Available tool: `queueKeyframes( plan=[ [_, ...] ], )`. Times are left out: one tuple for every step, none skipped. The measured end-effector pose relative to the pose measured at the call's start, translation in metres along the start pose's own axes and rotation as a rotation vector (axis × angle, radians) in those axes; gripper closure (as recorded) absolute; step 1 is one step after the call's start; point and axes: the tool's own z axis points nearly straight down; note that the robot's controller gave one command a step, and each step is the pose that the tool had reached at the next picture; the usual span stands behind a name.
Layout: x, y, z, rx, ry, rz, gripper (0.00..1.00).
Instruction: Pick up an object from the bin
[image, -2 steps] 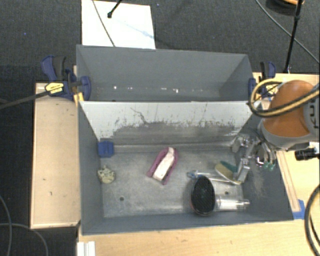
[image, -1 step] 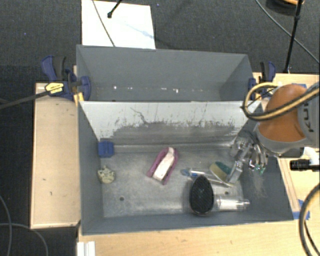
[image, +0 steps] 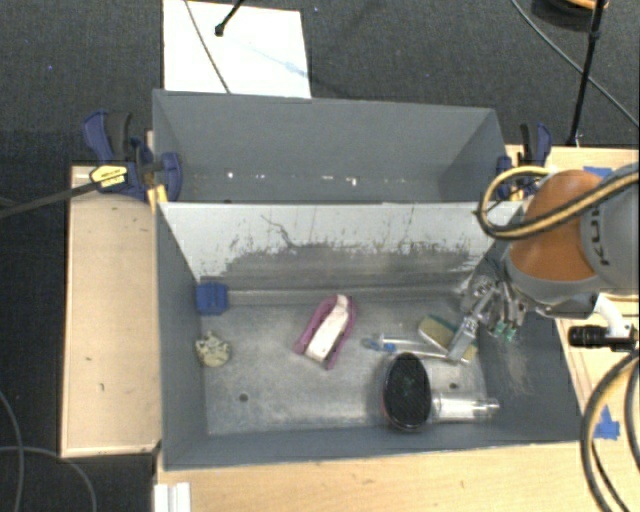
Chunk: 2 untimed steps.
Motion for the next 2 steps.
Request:
queueKeyframes(
  plan=[
    [0.0266,0.0370,0.0001,0.000,-0.013,0.062,0.00],
    [0.0275,0.0370,-0.0013,0.000,-0.004,0.059,1.00]
  ],
)
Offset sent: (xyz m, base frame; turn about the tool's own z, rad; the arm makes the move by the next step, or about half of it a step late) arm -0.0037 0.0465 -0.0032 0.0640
